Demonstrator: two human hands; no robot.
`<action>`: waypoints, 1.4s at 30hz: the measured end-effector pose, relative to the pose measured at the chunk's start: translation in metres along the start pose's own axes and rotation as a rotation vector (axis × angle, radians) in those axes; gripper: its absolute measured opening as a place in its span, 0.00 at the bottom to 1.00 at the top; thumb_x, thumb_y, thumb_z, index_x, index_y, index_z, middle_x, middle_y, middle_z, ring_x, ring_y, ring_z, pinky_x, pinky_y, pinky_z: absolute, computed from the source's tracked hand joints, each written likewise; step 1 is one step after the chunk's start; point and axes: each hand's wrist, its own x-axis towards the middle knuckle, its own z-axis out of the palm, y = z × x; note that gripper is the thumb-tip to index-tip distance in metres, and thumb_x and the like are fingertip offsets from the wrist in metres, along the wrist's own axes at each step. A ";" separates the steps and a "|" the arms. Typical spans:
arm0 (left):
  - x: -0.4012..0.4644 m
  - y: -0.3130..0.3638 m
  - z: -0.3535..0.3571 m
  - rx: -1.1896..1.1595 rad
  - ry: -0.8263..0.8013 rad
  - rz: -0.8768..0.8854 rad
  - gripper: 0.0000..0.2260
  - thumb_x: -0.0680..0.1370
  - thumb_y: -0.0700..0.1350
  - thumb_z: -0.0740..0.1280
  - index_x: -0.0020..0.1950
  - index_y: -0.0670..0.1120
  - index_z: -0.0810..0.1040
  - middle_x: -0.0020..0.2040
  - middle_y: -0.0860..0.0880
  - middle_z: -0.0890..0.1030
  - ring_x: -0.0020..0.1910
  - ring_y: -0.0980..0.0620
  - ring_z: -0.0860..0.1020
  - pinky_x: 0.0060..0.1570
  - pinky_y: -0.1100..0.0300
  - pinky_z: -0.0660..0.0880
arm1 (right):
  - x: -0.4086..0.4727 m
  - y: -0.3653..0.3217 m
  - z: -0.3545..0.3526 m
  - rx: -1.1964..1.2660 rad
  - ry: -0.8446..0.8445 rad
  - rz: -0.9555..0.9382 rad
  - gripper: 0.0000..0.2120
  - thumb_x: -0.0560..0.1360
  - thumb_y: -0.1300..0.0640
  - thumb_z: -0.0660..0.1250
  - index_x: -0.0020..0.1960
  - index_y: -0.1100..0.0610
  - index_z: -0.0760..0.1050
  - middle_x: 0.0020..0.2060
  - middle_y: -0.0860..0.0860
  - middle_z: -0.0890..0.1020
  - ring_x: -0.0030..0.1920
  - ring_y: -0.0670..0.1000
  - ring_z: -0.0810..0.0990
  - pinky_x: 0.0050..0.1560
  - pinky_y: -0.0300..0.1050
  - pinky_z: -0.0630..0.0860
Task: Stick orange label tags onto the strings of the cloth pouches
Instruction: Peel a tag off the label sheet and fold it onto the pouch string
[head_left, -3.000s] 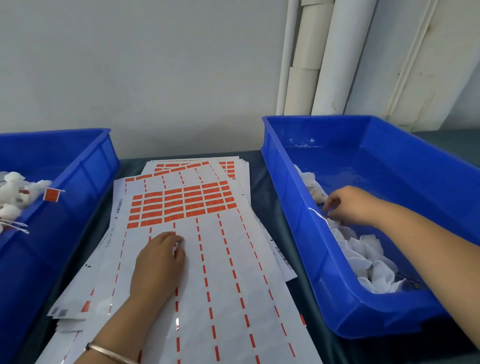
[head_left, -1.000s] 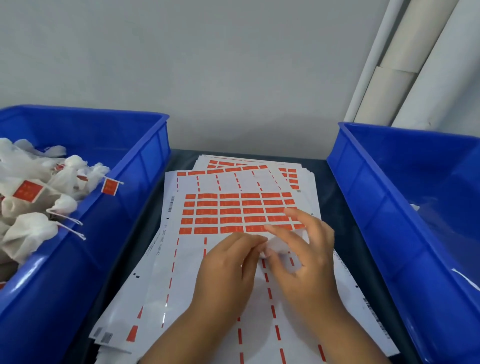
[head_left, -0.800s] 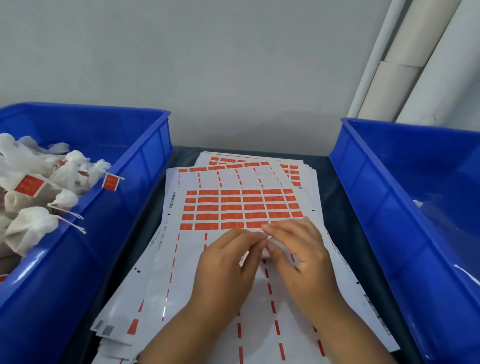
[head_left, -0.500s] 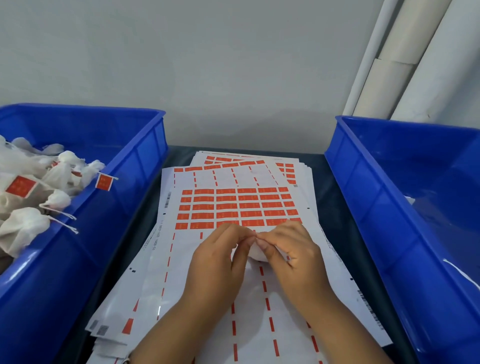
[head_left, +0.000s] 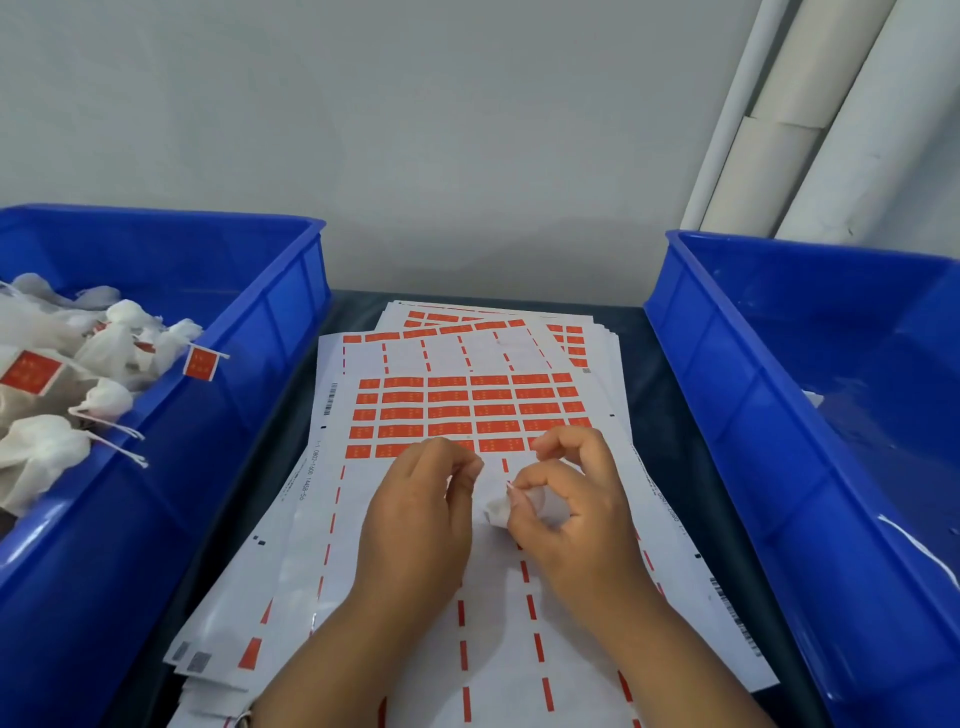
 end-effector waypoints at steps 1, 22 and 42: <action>0.001 0.000 0.000 -0.007 0.013 -0.018 0.08 0.75 0.46 0.66 0.44 0.59 0.68 0.39 0.67 0.67 0.37 0.66 0.69 0.37 0.76 0.60 | 0.000 -0.001 0.000 0.000 -0.007 0.005 0.06 0.69 0.50 0.67 0.40 0.42 0.70 0.51 0.31 0.67 0.60 0.31 0.65 0.53 0.17 0.63; 0.013 -0.011 -0.005 -0.069 0.184 -0.155 0.04 0.76 0.48 0.65 0.45 0.57 0.71 0.44 0.63 0.71 0.37 0.66 0.69 0.37 0.75 0.60 | 0.002 -0.004 0.003 0.099 -0.359 0.291 0.06 0.74 0.45 0.67 0.43 0.38 0.70 0.40 0.31 0.74 0.44 0.39 0.76 0.33 0.19 0.68; 0.015 -0.011 -0.010 -0.011 0.047 -0.128 0.03 0.73 0.50 0.70 0.43 0.57 0.77 0.38 0.65 0.72 0.37 0.60 0.74 0.35 0.74 0.67 | 0.013 0.005 -0.015 0.789 -0.117 0.600 0.10 0.66 0.43 0.69 0.41 0.47 0.84 0.43 0.48 0.85 0.50 0.51 0.82 0.54 0.48 0.77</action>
